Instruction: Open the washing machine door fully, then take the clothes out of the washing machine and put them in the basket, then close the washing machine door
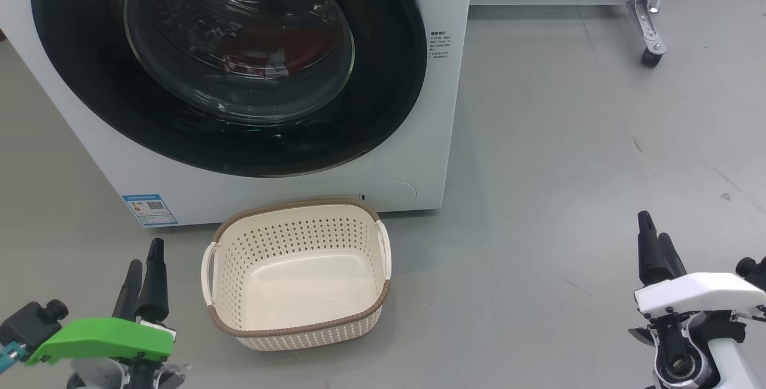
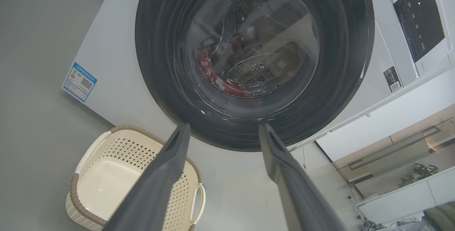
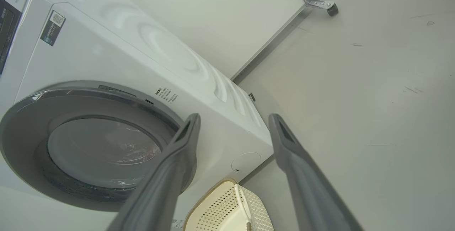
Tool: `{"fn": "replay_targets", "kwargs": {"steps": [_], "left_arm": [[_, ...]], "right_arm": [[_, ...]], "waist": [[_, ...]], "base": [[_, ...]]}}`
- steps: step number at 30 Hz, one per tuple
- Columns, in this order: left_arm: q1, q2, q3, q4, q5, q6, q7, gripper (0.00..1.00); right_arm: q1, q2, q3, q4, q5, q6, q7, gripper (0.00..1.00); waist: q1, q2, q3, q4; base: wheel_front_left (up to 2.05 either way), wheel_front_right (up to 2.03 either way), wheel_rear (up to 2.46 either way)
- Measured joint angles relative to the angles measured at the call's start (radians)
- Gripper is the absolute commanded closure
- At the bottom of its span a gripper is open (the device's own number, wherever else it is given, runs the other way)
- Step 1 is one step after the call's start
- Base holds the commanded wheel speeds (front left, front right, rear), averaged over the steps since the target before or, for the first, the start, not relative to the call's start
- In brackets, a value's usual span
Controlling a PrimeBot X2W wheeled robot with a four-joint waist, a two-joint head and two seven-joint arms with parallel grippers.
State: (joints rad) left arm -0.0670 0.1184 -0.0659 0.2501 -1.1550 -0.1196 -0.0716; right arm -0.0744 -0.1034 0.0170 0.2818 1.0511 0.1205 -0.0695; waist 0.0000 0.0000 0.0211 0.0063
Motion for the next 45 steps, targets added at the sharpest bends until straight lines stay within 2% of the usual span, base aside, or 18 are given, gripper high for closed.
{"fn": "replay_targets", "kwargs": {"steps": [10, 19, 21, 45], "left_arm": [[-0.001, 0.020, -0.038, -0.007, 0.204, 0.010, -0.036, 0.00], [-0.001, 0.021, -0.076, -0.004, 0.332, 0.025, -0.063, 0.00], [-0.001, 0.021, -0.081, -0.002, 0.354, 0.027, -0.067, 0.00], [-0.024, 0.020, -0.142, 0.068, 0.633, 0.044, -0.150, 0.00]], "right_arm": [[0.000, -0.009, 0.052, 0.001, -0.170, -0.010, -0.033, 0.00], [-0.001, -0.011, 0.084, 0.005, -0.293, -0.011, -0.061, 0.00], [-0.001, -0.011, 0.090, 0.005, -0.325, -0.018, -0.068, 0.00], [-0.022, -0.009, 0.149, 0.048, -0.636, -0.018, -0.149, 0.00]], "waist": [[0.0000, 0.0000, -0.005, 0.002], [0.0000, 0.0000, -0.007, 0.003], [0.0000, 0.0000, -0.007, 0.004], [0.0000, 0.0000, -0.010, 0.009]], "base": [[0.00, 0.00, 0.00], [0.00, 0.00, 0.00], [0.00, 0.00, 0.00], [0.00, 0.00, 0.00]]}}
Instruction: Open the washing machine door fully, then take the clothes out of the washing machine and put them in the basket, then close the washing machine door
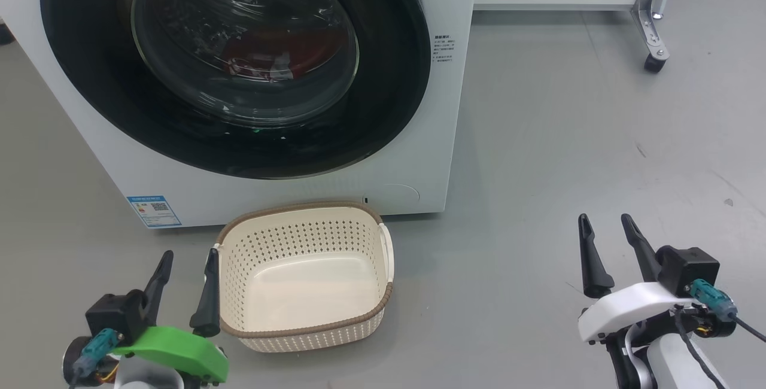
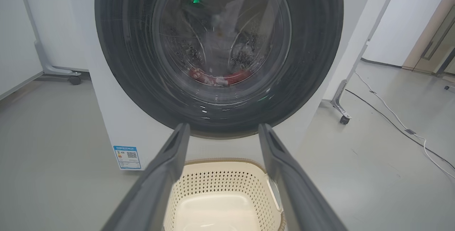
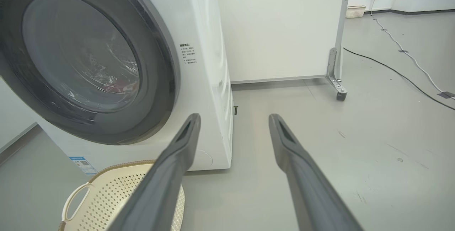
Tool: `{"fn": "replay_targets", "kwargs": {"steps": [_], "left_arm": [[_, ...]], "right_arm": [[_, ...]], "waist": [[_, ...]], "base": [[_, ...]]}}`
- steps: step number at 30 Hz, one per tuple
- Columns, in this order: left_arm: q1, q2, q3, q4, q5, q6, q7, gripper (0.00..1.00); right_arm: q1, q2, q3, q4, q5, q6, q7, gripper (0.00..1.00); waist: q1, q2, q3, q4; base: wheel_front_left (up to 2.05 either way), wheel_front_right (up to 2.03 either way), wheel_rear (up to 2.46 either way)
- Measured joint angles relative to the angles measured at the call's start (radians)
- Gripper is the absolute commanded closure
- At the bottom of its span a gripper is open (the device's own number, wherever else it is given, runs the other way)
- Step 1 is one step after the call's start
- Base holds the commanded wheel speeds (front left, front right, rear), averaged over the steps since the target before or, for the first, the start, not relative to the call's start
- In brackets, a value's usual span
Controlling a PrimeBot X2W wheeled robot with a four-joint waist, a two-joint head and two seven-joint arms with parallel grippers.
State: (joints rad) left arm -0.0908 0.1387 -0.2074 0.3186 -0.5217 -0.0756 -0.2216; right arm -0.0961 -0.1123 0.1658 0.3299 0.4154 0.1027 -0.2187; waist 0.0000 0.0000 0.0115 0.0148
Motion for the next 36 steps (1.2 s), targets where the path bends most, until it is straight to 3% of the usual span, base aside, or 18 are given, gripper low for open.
{"fn": "replay_targets", "kwargs": {"steps": [8, 35, 36], "left_arm": [[-0.005, -0.001, -0.023, 0.031, 0.085, 0.000, -0.028, 0.00], [-0.026, -0.022, 0.006, 0.065, 0.083, 0.001, -0.028, 0.00], [-0.028, -0.023, 0.006, 0.065, 0.083, 0.001, -0.028, 0.00]], "right_arm": [[-0.019, 0.002, 0.008, 0.016, -0.096, 0.001, -0.030, 0.00], [-0.019, 0.020, -0.021, 0.052, -0.100, 0.009, -0.030, 0.00], [-0.019, 0.020, -0.021, 0.054, -0.100, 0.009, -0.030, 0.07]], "waist": [[0.0000, 0.0000, -0.003, 0.001], [0.0000, 0.0000, 0.000, 0.003], [0.0000, 0.0000, 0.000, 0.003]], "base": [[0.00, 0.00, 0.00], [0.00, 0.00, 0.00], [0.00, 0.00, 0.00]]}}
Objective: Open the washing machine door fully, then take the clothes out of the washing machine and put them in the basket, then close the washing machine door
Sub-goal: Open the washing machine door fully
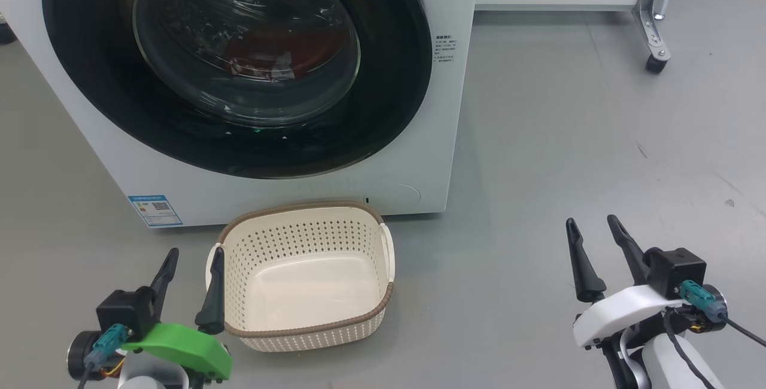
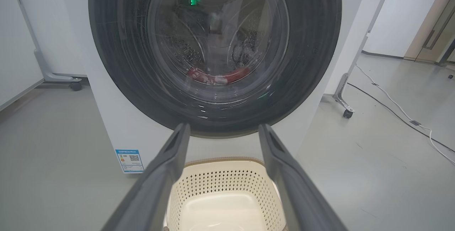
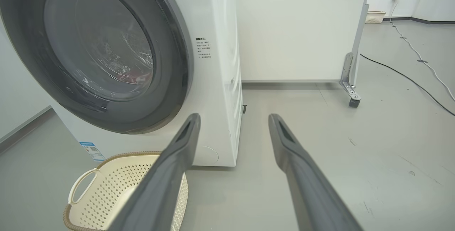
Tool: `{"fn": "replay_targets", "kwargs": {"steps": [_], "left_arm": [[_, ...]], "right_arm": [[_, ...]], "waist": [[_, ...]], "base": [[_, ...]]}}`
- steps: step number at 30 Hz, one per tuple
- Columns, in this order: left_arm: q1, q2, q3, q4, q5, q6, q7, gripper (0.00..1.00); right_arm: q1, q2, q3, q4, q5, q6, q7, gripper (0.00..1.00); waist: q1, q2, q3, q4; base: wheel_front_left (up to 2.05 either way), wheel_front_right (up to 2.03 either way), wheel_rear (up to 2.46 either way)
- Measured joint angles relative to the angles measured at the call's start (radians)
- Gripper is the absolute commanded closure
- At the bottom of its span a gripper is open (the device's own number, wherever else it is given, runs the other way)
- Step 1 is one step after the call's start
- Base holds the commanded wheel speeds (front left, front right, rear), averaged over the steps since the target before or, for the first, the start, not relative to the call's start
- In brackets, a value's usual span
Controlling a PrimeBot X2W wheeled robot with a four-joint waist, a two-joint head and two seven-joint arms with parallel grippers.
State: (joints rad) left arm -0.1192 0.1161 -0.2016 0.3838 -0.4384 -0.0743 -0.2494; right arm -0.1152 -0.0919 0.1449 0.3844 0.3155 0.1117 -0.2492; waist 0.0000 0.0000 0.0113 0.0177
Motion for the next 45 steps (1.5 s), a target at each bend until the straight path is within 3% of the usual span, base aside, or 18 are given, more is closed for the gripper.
{"fn": "replay_targets", "kwargs": {"steps": [1, 2, 3, 20, 29, 35, 45], "left_arm": [[-0.002, -0.001, 0.000, 0.001, 0.000, 0.000, 0.000, 0.00], [-0.002, -0.001, 0.000, 0.001, 0.000, 0.000, 0.000, 0.00], [-0.004, -0.001, 0.001, 0.001, 0.000, 0.000, 0.000, 0.00], [-0.009, -0.008, 0.003, 0.009, 0.002, 0.000, 0.000, 0.00], [-0.045, -0.011, 0.011, -0.003, 0.018, 0.000, 0.000, 0.00], [-0.055, -0.012, 0.019, -0.020, 0.018, 0.000, 0.000, 0.00], [-0.116, -0.032, 0.012, -0.053, 0.030, -0.001, -0.003, 0.00]], "right_arm": [[0.000, 0.000, 0.000, 0.004, 0.000, 0.000, 0.000, 0.55], [0.000, 0.000, 0.000, 0.004, 0.000, 0.000, 0.000, 0.65], [0.000, 0.000, 0.000, 0.013, -0.001, 0.000, 0.000, 1.00], [-0.003, -0.004, 0.021, 0.058, -0.018, 0.001, 0.000, 1.00], [-0.062, 0.016, -0.010, 0.070, 0.091, 0.010, 0.000, 1.00], [-0.127, 0.035, -0.044, 0.069, 0.255, 0.010, 0.028, 1.00], [-0.282, 0.040, -0.136, 0.035, 0.691, 0.010, 0.167, 1.00]], "waist": [[0.0000, 0.0000, 0.000, 0.000], [0.0000, 0.0000, 0.000, 0.000], [0.0000, 0.0000, 0.001, 0.001], [0.0000, 0.0000, 0.016, 0.012], [0.0000, 0.0000, 0.051, 0.026], [0.0001, 0.0000, 0.089, 0.032], [0.0001, 0.0000, 0.174, 0.051]], "base": [[0.00, 0.00, 0.00], [0.00, 0.00, 0.00], [0.00, 0.00, 0.00], [0.00, 0.00, 0.00], [0.00, 0.00, 0.00], [0.00, 0.00, 0.00], [0.00, 0.00, 0.00]]}}
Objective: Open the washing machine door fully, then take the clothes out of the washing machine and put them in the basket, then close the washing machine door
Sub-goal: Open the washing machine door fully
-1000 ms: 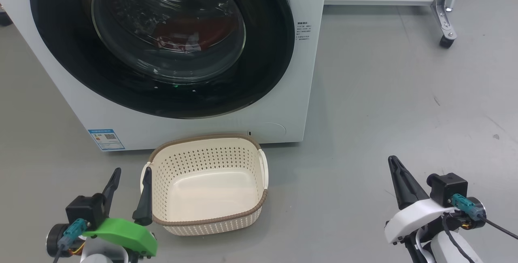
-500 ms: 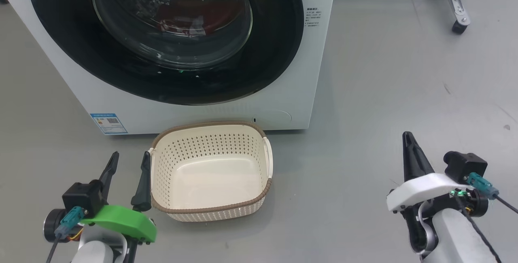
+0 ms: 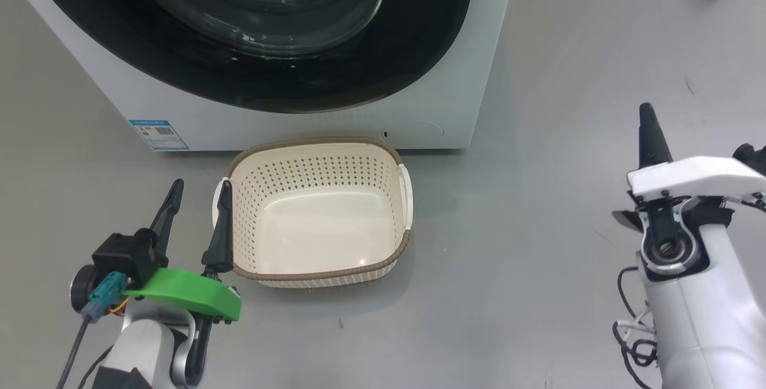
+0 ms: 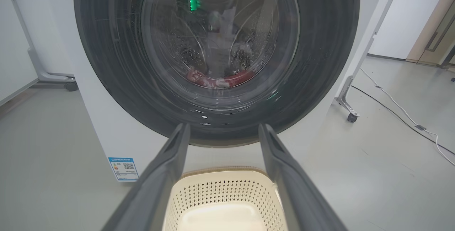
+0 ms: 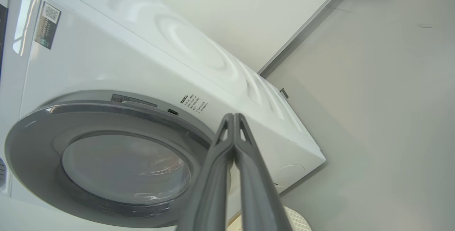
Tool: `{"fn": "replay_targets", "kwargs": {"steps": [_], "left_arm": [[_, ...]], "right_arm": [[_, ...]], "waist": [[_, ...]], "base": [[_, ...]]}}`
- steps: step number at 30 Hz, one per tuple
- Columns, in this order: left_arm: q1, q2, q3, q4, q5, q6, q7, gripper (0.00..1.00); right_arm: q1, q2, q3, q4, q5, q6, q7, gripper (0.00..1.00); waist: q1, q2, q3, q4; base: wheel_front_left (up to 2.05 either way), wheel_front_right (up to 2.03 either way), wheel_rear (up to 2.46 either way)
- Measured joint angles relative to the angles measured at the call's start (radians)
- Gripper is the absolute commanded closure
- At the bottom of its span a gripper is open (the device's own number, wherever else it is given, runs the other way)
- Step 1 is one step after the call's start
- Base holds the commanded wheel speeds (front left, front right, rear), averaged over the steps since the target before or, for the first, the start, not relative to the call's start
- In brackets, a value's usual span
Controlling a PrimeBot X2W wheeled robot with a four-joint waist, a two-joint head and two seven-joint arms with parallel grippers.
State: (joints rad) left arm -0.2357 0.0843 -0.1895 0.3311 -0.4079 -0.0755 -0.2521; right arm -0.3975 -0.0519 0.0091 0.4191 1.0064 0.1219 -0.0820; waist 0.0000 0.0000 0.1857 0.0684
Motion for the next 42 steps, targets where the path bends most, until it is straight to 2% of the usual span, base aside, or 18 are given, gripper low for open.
{"fn": "replay_targets", "kwargs": {"steps": [6, 14, 23, 29, 42], "left_arm": [[-0.036, -0.005, 0.000, -0.022, 0.001, 0.000, 0.000, 0.00], [-0.091, -0.010, 0.007, -0.046, 0.009, -0.002, 0.000, 0.00], [-0.137, -0.022, 0.005, -0.062, 0.015, -0.010, 0.000, 0.00], [-0.159, -0.033, -0.001, -0.074, 0.023, -0.019, 0.000, 0.00], [-0.204, -0.040, -0.007, -0.083, 0.025, -0.023, 0.000, 0.00]], "right_arm": [[-0.099, -0.002, -0.073, -0.005, 0.200, 0.000, 0.092, 1.00], [-0.266, -0.006, -0.116, 0.012, 0.342, 0.000, 0.220, 1.00], [-0.406, -0.034, -0.100, 0.047, 0.356, -0.002, 0.318, 1.00], [-0.485, -0.058, -0.085, 0.069, 0.357, -0.027, 0.367, 1.00], [-0.654, -0.080, -0.033, 0.114, 0.356, -0.056, 0.458, 1.00]], "waist": [[0.0000, 0.0000, 0.057, 0.019], [0.0000, 0.0000, 0.140, 0.049], [0.0001, 0.0000, 0.207, 0.079], [0.0001, 0.0000, 0.246, 0.099], [0.0001, 0.0000, 0.321, 0.145]], "base": [[0.00, 0.00, 0.00], [0.00, 0.00, 0.00], [0.00, 0.00, 0.00], [0.00, 0.00, 0.00], [0.00, 0.00, 0.00]]}}
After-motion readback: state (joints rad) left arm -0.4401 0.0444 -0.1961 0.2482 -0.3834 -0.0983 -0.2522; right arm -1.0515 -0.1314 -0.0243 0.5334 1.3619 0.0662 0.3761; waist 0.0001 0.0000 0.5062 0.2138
